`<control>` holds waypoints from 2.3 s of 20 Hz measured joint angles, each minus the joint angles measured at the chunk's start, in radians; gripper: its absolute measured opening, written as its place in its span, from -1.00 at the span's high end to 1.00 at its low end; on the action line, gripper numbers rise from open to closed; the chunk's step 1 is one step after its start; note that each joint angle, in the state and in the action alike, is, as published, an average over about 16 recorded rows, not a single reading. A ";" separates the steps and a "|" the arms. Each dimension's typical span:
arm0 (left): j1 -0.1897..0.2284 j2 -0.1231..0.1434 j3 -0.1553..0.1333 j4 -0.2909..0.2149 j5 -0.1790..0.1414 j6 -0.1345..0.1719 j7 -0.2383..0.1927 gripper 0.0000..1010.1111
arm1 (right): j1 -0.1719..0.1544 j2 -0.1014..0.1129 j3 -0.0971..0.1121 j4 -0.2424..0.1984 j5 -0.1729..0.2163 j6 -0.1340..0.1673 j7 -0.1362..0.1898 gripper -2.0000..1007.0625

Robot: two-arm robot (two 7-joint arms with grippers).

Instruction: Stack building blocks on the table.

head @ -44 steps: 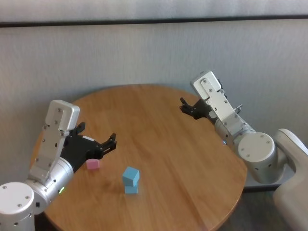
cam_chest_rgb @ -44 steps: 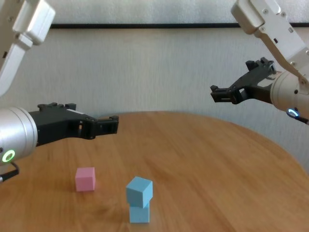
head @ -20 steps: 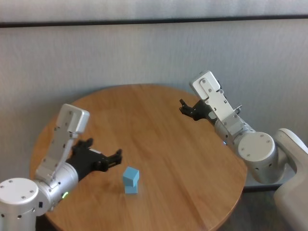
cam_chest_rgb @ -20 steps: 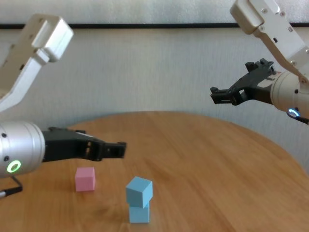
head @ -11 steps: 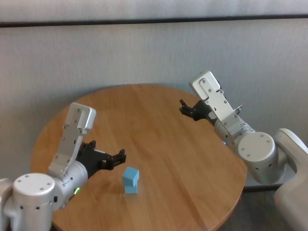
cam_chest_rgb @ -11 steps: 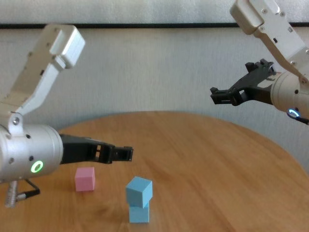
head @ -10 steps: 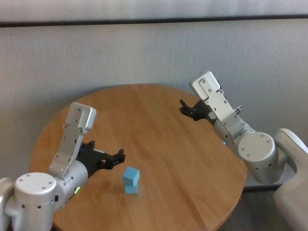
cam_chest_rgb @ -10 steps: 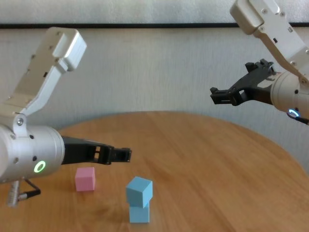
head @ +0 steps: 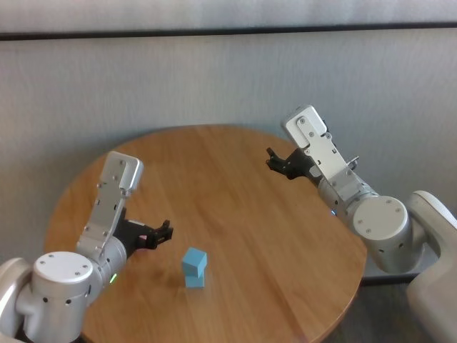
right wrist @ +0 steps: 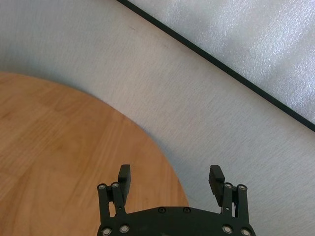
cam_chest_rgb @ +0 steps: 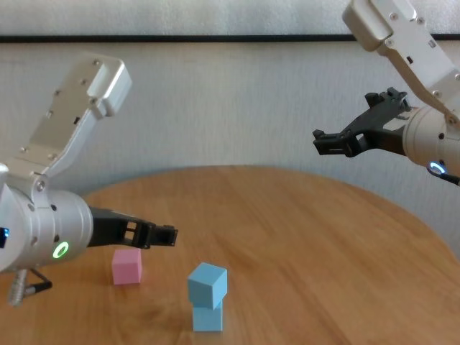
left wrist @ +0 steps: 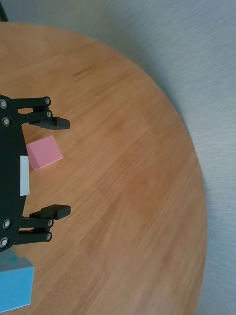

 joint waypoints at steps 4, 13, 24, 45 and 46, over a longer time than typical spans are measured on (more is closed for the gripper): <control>-0.005 -0.011 -0.006 0.026 0.013 -0.012 0.004 -0.98 | 0.000 0.000 0.000 0.000 0.000 0.000 0.000 -0.99; -0.011 -0.035 -0.025 0.087 0.027 -0.054 0.006 -0.98 | 0.000 0.000 0.000 0.000 0.000 0.001 0.000 -0.99; -0.024 -0.054 -0.046 0.139 0.052 -0.074 0.007 -0.98 | 0.000 0.000 0.000 0.000 0.000 0.001 0.000 -0.99; -0.061 -0.095 -0.090 0.219 0.078 -0.056 -0.008 -0.98 | 0.000 0.000 0.000 0.000 0.000 0.001 0.000 -0.99; -0.061 -0.096 -0.091 0.220 0.079 -0.056 -0.010 -0.98 | 0.000 0.000 0.000 0.000 0.000 0.001 0.000 -0.99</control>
